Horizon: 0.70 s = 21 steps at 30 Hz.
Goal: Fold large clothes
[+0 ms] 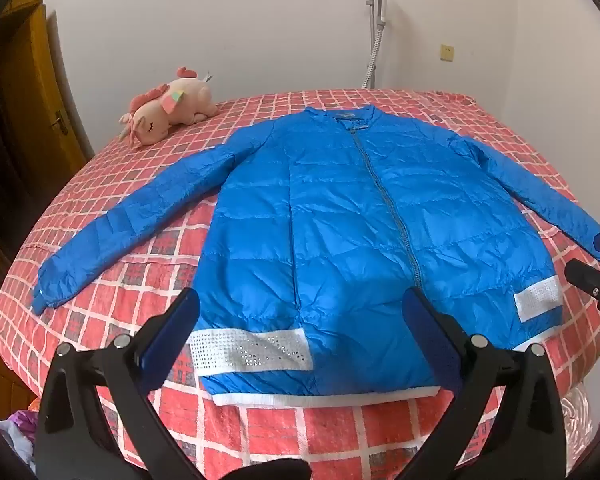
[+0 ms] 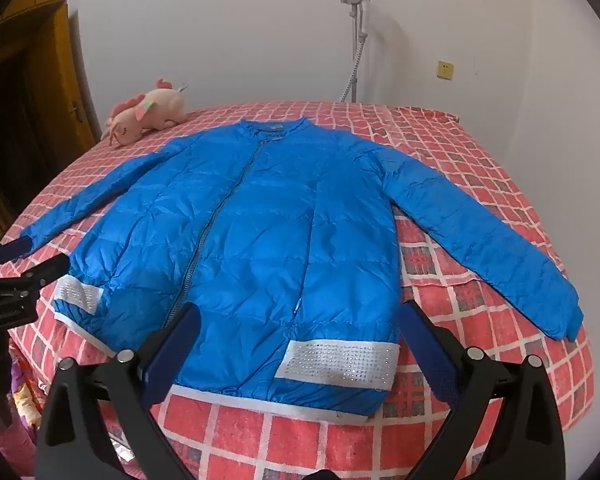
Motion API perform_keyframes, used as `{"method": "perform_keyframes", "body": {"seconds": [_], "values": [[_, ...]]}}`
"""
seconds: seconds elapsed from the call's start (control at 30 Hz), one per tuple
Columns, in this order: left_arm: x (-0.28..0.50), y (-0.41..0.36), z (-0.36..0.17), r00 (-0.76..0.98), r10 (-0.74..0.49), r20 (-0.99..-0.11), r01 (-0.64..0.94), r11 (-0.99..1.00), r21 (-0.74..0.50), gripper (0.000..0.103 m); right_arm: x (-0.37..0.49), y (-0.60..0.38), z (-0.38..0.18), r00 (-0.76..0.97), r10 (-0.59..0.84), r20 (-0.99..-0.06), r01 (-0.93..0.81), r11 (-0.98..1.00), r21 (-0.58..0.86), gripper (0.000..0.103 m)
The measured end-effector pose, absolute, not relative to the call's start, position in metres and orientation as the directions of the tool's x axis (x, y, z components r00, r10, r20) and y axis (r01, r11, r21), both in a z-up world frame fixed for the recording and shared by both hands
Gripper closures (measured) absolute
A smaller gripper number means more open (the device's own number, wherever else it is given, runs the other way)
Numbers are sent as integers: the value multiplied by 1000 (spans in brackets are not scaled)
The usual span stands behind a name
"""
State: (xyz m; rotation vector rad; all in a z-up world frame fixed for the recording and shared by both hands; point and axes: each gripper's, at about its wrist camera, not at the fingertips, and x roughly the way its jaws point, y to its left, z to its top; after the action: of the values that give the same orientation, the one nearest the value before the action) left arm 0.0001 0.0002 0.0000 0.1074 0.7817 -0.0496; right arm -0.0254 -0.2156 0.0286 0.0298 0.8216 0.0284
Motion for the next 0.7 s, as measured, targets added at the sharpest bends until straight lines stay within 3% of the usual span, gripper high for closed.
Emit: {"method": "perform_keyframes", "body": {"seconds": [0.7], "values": [[1,7,4,712,1,-703,81,993,83,3,-25,-215,27,680,37,-732,-17,999,34,4]]}}
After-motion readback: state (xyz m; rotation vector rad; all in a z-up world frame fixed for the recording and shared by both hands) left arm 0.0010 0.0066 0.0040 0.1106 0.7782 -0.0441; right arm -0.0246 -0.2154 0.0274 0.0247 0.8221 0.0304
